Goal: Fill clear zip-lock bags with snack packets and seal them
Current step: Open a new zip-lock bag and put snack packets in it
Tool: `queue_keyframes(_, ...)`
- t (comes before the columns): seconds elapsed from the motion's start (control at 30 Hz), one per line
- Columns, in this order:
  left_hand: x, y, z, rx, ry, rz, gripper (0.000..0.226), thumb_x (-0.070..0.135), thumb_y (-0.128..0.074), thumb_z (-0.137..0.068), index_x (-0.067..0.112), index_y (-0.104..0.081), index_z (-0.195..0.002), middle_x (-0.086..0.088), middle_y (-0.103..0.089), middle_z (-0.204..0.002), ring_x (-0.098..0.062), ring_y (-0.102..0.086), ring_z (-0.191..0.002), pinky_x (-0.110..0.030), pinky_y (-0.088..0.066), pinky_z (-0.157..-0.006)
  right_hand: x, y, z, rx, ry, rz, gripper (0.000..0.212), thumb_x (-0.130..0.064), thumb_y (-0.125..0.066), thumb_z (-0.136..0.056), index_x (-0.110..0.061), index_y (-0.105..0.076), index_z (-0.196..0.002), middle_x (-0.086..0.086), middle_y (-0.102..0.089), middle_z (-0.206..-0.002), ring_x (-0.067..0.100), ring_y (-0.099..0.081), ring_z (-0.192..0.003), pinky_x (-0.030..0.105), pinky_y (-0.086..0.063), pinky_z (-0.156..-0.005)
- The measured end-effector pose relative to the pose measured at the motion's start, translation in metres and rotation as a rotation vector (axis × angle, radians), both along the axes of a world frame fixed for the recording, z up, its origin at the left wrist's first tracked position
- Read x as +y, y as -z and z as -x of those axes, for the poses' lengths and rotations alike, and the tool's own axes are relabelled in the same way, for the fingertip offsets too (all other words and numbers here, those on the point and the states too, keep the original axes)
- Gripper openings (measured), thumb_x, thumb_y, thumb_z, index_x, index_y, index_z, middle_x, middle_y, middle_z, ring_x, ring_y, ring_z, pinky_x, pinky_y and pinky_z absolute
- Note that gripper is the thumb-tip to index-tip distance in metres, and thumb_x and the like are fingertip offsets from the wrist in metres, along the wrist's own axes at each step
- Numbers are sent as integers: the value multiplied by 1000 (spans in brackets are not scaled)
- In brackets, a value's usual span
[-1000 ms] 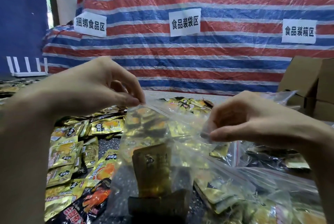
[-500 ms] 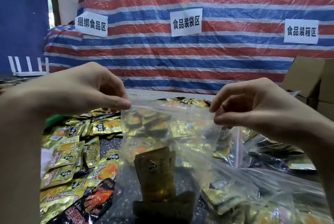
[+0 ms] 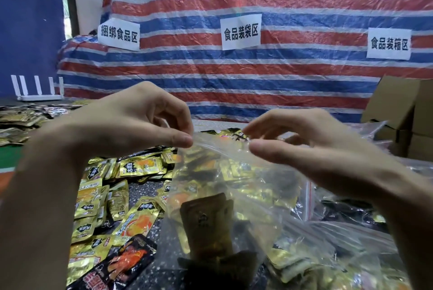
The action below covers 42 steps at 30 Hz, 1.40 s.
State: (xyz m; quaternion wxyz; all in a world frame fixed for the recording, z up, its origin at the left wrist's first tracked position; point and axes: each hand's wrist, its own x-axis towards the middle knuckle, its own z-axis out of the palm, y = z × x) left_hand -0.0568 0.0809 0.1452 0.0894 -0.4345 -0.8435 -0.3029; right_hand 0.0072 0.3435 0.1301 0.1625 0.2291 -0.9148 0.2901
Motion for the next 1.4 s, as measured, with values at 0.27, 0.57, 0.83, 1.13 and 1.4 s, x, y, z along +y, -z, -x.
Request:
queue_keyframes(0.27,11,-5,-18,85,74,65,21,53,-66,-76,34,-73,-81,7,-70,-80,-22,-64,-69,-47,-54,-64,-42,22,5,254,-29,-14,12,-34,-67,-91,-26,-74,-94,-13,-71,-91,6,-64,-89,39,-52,-81)
queue_keyframes(0.57,15,-3,-18,-51,32,141,21,49,-66,-82,31,-76,-84,5,-70,-75,-4,-61,-65,-16,-46,-57,-44,22,2,260,-91,26,8,-32,-66,-91,-26,-72,-87,-13,-70,-79,4,-63,-79,33,-51,-72)
queue_keyframes(0.83,18,-4,-22,-42,143,43,11,28,-74,-86,21,-79,-78,4,-68,-66,-5,-61,-62,-13,-44,-58,-46,21,-2,192,-90,-38,15,-39,-52,-95,-26,-59,-92,-9,-64,-87,14,-60,-85,47,-49,-76)
queue_keyframes(1.13,25,0,-22,-2,86,23,15,26,-71,-79,18,-74,-67,1,-59,-56,-2,-49,-52,-14,-34,-49,-42,20,-1,233,-79,18,7,-20,-65,-86,-26,-69,-84,-11,-67,-77,4,-59,-69,30,-46,-60)
queue_keyframes(1.4,20,2,-13,-58,179,-21,12,21,-75,-79,16,-77,-68,-1,-64,-58,-7,-56,-54,-15,-41,-52,-26,13,4,52,-177,100,13,-18,-73,-89,-13,-72,-77,-12,-57,-60,-2,-48,-46,6,-33,-47)
